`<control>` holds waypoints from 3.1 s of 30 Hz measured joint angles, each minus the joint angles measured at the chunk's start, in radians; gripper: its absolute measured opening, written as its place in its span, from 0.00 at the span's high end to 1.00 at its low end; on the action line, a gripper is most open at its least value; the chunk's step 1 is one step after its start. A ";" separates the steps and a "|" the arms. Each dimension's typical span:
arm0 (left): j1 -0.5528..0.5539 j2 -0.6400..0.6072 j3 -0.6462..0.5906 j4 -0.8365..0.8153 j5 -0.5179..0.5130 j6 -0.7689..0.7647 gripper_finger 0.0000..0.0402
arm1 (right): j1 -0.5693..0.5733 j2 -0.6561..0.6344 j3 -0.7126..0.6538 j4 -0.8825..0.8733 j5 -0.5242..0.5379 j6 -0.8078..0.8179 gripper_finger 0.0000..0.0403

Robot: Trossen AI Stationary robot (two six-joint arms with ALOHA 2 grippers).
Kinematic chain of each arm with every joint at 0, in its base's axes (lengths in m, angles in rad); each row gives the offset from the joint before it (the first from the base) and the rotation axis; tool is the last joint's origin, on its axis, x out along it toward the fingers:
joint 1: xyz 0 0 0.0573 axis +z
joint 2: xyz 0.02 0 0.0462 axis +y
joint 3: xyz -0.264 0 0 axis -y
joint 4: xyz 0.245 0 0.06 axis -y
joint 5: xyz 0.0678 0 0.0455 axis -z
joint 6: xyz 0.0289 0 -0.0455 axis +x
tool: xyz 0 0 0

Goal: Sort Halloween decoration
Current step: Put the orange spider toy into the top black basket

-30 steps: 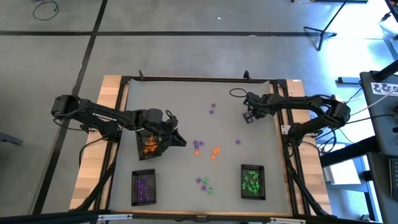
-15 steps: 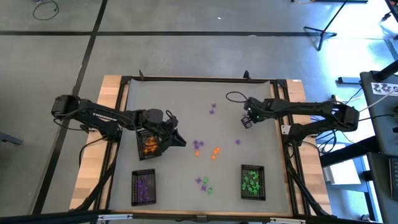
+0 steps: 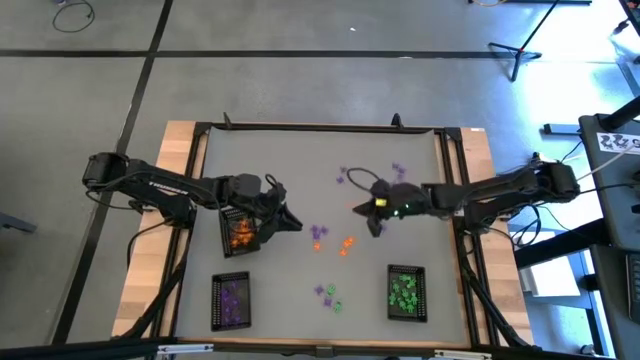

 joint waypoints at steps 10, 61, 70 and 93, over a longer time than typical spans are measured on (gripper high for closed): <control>0.007 0.000 0.000 0.001 -0.164 -0.298 0.83 | 0.194 0.210 0.226 0.048 0.366 -0.307 1.00; -0.007 0.001 0.000 -0.014 -0.236 -0.457 0.83 | 0.239 0.561 0.567 -0.124 0.606 -0.502 1.00; -0.007 0.001 0.000 -0.027 -0.258 -0.474 0.83 | 0.238 0.561 0.567 -0.110 0.606 -0.502 1.00; -0.008 0.001 0.000 -0.087 -0.301 -0.519 0.83 | 0.230 0.618 0.567 -0.052 0.625 -0.536 1.00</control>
